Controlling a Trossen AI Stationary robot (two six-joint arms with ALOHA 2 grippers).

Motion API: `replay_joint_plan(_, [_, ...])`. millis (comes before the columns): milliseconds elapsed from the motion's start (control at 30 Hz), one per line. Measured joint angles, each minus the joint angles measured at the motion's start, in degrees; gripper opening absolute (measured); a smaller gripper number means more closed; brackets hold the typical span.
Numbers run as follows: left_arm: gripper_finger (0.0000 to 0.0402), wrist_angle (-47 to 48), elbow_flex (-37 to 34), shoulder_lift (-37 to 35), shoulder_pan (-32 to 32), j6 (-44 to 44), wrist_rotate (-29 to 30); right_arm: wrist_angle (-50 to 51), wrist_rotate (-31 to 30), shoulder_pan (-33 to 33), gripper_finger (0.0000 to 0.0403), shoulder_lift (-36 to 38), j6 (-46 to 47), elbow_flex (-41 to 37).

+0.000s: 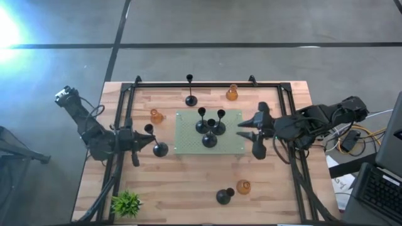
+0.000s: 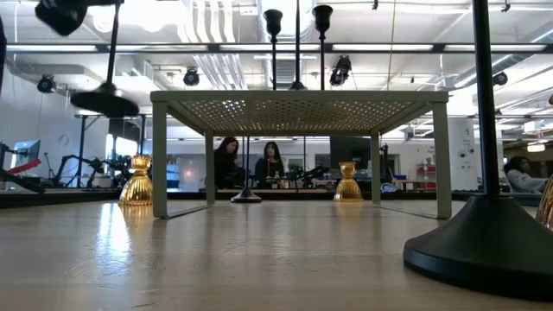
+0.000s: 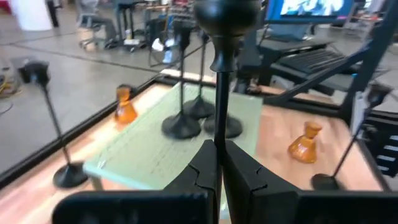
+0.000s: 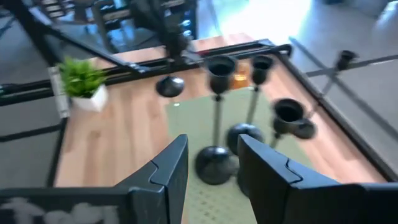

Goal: Pick & Place candle stick holders
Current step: Move the black candle holder to the left of the table

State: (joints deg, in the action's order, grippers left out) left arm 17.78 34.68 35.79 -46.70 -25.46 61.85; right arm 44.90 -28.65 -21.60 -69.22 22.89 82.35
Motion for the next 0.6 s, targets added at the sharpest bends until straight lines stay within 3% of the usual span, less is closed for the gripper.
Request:
replay_joint_plan(367, [0.0011,2.6,-8.7,-3.6,-0.4,-9.6,2.5,-0.6,-7.9,0.0,0.0108,9.2,6.4,-11.4])
replay_joint_plan(600, [0.0011,2.7,-14.5,-6.4,-0.3,-14.2,4.3,-1.0,-18.1,0.0,0.0096,13.1,7.9,-17.9])
